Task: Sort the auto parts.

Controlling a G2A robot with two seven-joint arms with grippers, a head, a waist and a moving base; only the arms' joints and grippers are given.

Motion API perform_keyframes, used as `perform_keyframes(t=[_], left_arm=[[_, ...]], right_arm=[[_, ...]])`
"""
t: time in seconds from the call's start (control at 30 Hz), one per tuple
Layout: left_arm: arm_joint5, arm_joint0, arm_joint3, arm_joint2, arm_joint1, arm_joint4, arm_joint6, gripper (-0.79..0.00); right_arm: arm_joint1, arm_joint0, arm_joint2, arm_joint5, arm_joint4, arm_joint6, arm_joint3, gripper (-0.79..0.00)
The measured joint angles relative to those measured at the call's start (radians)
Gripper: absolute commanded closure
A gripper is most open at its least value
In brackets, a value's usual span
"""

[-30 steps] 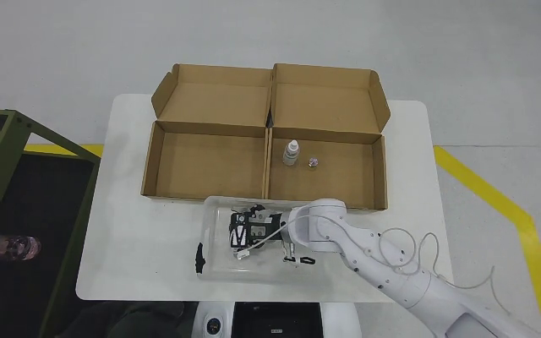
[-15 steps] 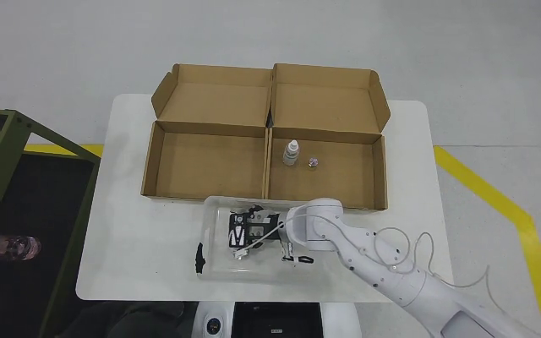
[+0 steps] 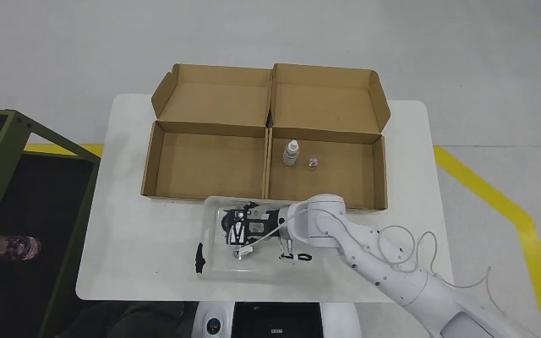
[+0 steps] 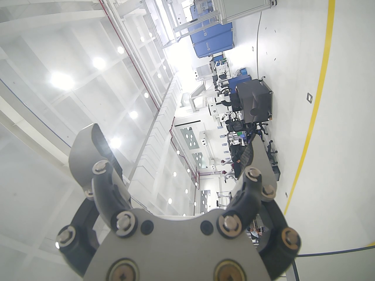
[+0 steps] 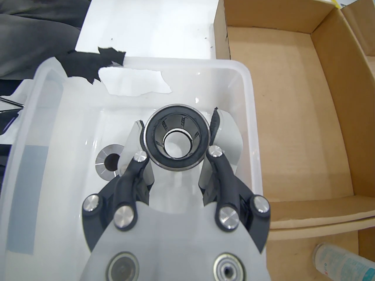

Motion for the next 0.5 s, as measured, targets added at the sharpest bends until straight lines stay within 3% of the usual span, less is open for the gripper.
perform_keyframes(t=[0.5], left_arm=[[0.000,0.000,0.000,0.000,0.000,0.000,0.000,-0.785]], right_arm=[[0.039,-0.078,0.177,-0.029,0.063,-0.045,-0.170,0.000]])
